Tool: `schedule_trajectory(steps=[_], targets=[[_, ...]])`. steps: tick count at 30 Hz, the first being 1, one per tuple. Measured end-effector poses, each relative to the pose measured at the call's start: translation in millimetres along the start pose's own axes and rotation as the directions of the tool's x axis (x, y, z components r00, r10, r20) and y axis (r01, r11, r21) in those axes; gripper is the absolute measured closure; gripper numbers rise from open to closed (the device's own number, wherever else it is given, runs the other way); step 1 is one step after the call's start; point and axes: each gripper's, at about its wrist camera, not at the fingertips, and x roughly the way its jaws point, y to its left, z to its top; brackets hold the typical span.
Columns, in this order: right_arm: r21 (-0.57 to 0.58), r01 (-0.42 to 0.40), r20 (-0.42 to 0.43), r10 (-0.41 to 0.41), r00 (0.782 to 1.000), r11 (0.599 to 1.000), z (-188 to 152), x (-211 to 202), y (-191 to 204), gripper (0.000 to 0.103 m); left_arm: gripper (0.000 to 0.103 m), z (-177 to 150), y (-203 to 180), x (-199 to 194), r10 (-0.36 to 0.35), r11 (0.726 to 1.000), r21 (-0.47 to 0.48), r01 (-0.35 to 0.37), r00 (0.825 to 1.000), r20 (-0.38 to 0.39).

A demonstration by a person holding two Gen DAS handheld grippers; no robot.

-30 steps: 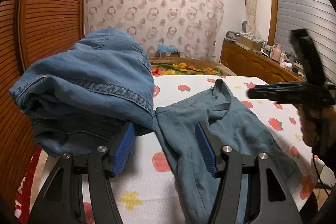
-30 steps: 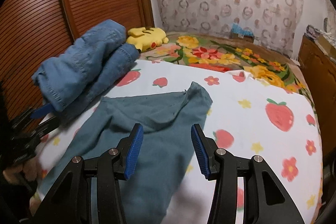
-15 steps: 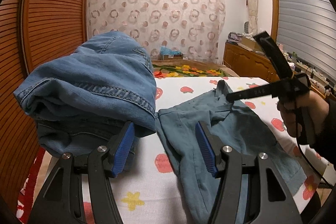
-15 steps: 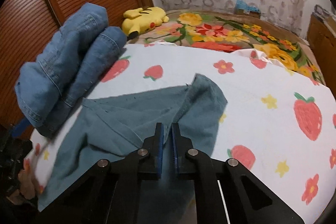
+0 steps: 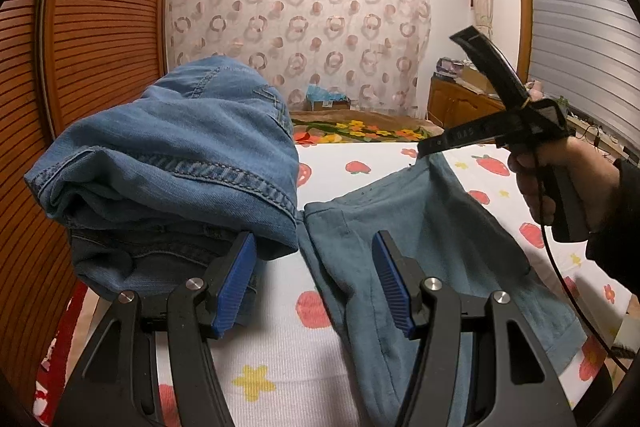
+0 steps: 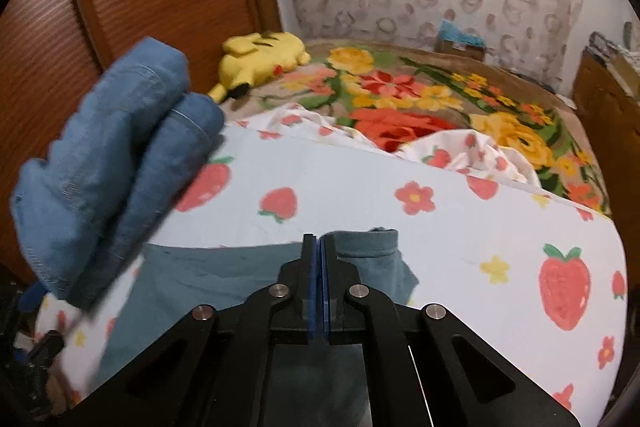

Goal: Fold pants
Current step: 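Grasp the shorts' edge with the right tool and fold it over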

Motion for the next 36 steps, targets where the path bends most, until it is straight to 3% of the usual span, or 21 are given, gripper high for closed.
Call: schedule_trajectory(steps=[4,7,13,19,31,36], targets=[[0.053,-0.037,0.004,0.037,0.999,0.998,-2.6,-3.5,-1.2,0.081,0.042,-0.2,0.8,2.6,0.004,1.000,-0.003,-0.004,1.000,-0.008],[0.005,-0.050,0.013,0.050,0.999,0.999,-8.3,-19.6,5.0,0.074,0.042,1.3,1.5,4.7,0.005,1.000,0.000,-0.005,1.000,-0.012],[-0.081,-0.112,0.016,0.113,0.993,0.990,-45.2,-60.4,15.2,0.074,0.042,2.1,-1.6,8.2,0.007,1.000,0.009,-0.007,1.000,-0.022],[-0.106,-0.078,-0.029,0.076,0.997,0.991,-80.4,-58.7,7.6,0.073,0.042,2.9,-6.6,14.0,0.011,0.999,0.035,-0.009,0.999,-0.045],[0.069,-0.107,-0.059,0.111,0.992,0.992,-40.1,18.7,-38.0,0.073,0.042,0.9,-10.5,19.8,0.017,0.999,0.039,-0.014,0.998,-0.068],[0.067,-0.104,-0.048,0.107,0.993,0.992,-32.2,32.4,-35.1,0.073,0.042,0.6,-10.3,20.2,0.017,0.999,0.035,-0.014,0.997,-0.071]])
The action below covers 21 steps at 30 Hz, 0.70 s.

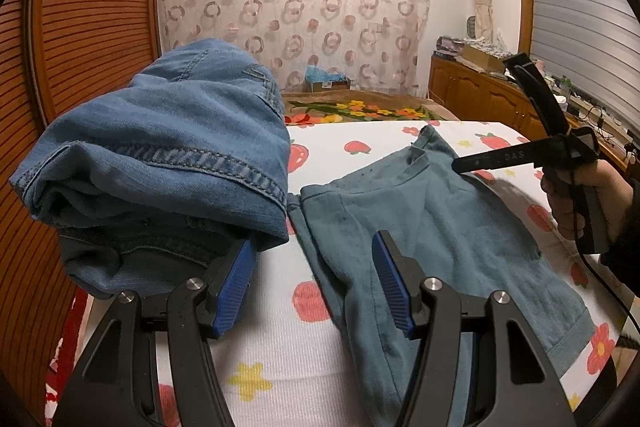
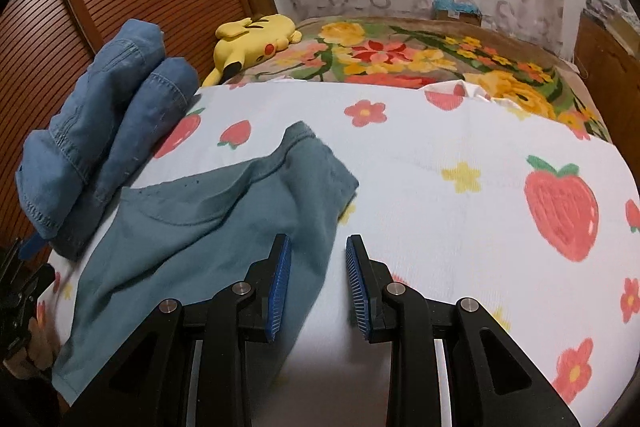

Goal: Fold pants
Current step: 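Grasp the shorts' edge with the right tool and fold it over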

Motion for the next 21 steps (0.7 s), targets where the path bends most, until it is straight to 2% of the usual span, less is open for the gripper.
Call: schedule_trajectory(steps=[2,4,6,13,16,19,21], targets=[[-0.022,-0.012,-0.002,0.012,1.000,1.000,-1.6,1.8,3.1,0.075,0.042,-0.2,0.6,0.3,0.001,1.000,-0.003,-0.001,1.000,-0.002],[-0.041,-0.023,-0.010,0.023,1.000,0.999,-2.9,4.1,5.4,0.095,0.042,0.3,1.5,1.1,0.001,1.000,-0.006,-0.001,1.000,-0.004],[-0.047,-0.030,0.006,0.030,1.000,0.998,-3.3,-2.9,2.1,0.097,0.042,-0.1,1.2,1.1,0.001,1.000,-0.006,-0.001,1.000,-0.005],[-0.033,0.053,0.103,-0.050,0.993,0.998,0.5,-47.2,-14.8,0.098,0.042,0.1,0.6,2.6,0.004,1.000,-0.001,-0.004,1.000,-0.011],[-0.014,0.076,0.079,-0.074,0.994,0.997,-1.5,-46.0,-24.1,0.098,0.042,-0.3,0.5,2.7,0.008,1.000,0.002,-0.008,1.000,-0.014],[0.002,0.076,0.020,-0.076,0.997,0.997,-7.9,-31.6,-28.5,0.098,0.042,-0.6,0.4,3.0,0.008,1.000,0.005,-0.008,1.000,-0.018],[0.004,0.075,0.019,-0.075,0.997,0.997,-13.3,-29.0,-27.7,0.092,0.042,-0.2,-0.6,4.0,0.007,1.000,0.012,-0.006,1.000,-0.024]])
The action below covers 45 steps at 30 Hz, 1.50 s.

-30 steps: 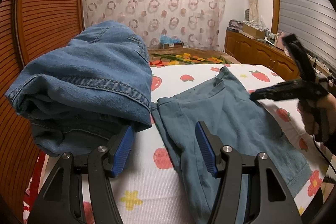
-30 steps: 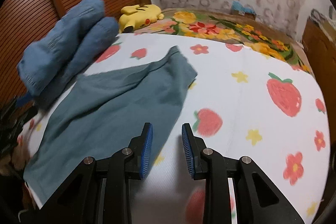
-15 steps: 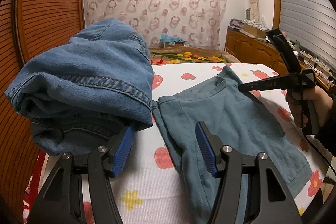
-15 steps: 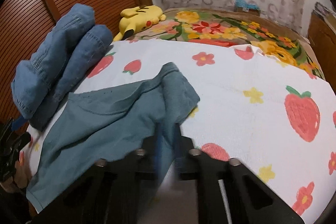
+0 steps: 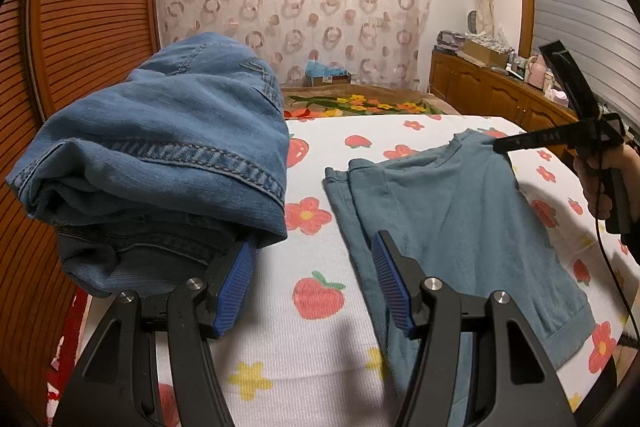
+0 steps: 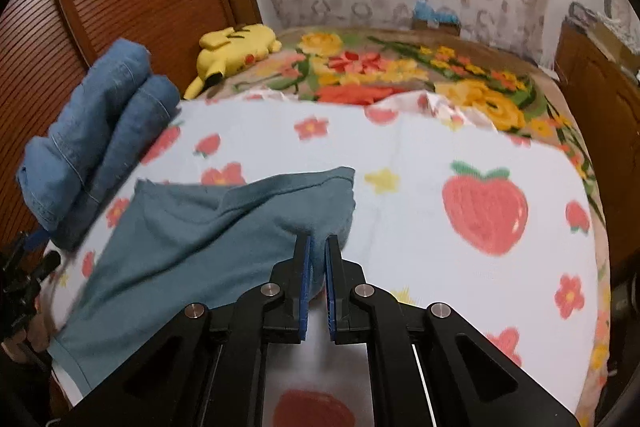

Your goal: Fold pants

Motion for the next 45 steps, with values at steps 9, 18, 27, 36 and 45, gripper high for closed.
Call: schedule_trajectory(steps=[9,18,27,36,45], targets=[[-0.046,-0.026,0.067,0.029,0.997,0.999,-24.9,-19.7,13.9,0.067,0.042,20.0,-15.6,10.5,-0.003,0.999,0.054,0.004,1.000,-0.025],[-0.047,0.004,0.052,-0.001,0.999,0.999,-37.6,-3.8,18.9,0.067,0.046,43.7,-22.8,26.6,-0.003,0.997,0.079,0.009,0.997,-0.074],[-0.031,0.006,0.049,-0.004,0.999,1.000,-36.2,-2.8,16.4,0.067,0.046,18.3,-26.4,6.2,-0.008,0.997,0.071,0.013,0.997,-0.073],[-0.030,0.016,0.049,-0.014,0.999,0.999,-37.5,-3.3,14.0,0.067,0.046,25.2,-49.0,-28.0,-0.092,0.993,0.076,0.092,0.996,0.005],[-0.028,0.012,0.050,-0.011,0.999,1.000,-38.3,-4.0,12.0,0.067,0.057,57.7,-70.4,21.9,-0.125,0.985,0.111,0.130,0.991,-0.048]])
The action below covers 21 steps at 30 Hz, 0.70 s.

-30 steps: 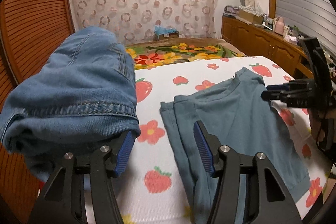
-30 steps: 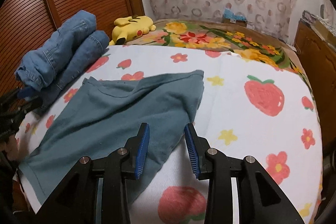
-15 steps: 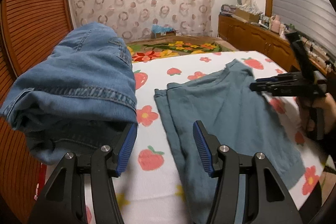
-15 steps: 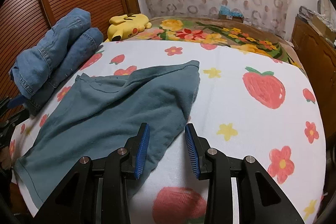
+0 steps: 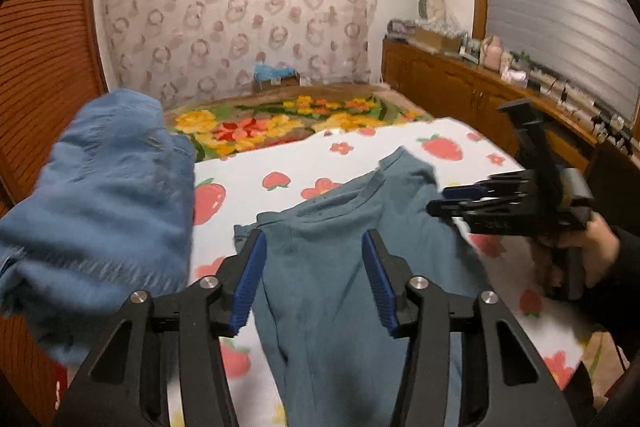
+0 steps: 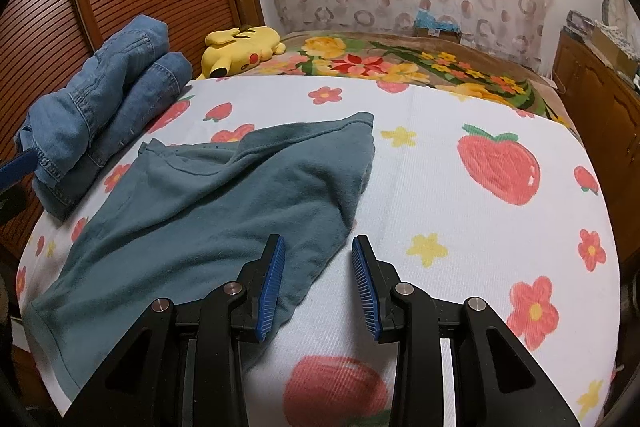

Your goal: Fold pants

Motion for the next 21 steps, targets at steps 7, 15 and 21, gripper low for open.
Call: schedule_trajectory(steps=[7,15,21], targets=[[0.000,-0.001,-0.001,0.001,1.000,1.000,0.3,-0.1,-0.4,0.067,0.062,5.4,2.9,66.3,0.035,0.999,0.001,-0.035,0.989,-0.142],[-0.001,-0.002,0.000,0.002,1.000,1.000,0.3,-0.4,-0.5,0.067,0.062,-0.9,14.8,99.0,0.038,0.998,-0.035,-0.048,0.968,-0.247],[-0.001,-0.001,0.000,0.001,1.000,1.000,0.0,-0.9,-0.1,0.067,0.098,-2.8,6.8,96.0,0.057,0.998,0.011,-0.056,0.969,-0.242]])
